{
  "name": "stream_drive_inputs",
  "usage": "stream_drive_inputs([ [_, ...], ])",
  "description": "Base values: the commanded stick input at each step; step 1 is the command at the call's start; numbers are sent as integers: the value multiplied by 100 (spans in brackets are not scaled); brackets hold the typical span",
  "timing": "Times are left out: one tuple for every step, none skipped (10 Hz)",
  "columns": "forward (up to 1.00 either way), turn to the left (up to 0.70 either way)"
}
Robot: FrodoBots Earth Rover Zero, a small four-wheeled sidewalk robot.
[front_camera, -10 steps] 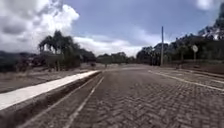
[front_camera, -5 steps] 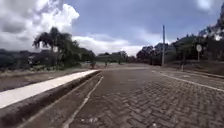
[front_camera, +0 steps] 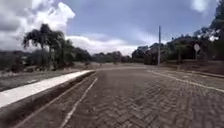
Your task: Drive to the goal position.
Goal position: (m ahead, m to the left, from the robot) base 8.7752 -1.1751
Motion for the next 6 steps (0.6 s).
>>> stream_drive_inputs([
  [100,0],
  [100,0],
  [100,0],
  [100,0],
  [100,0],
  [100,0],
])
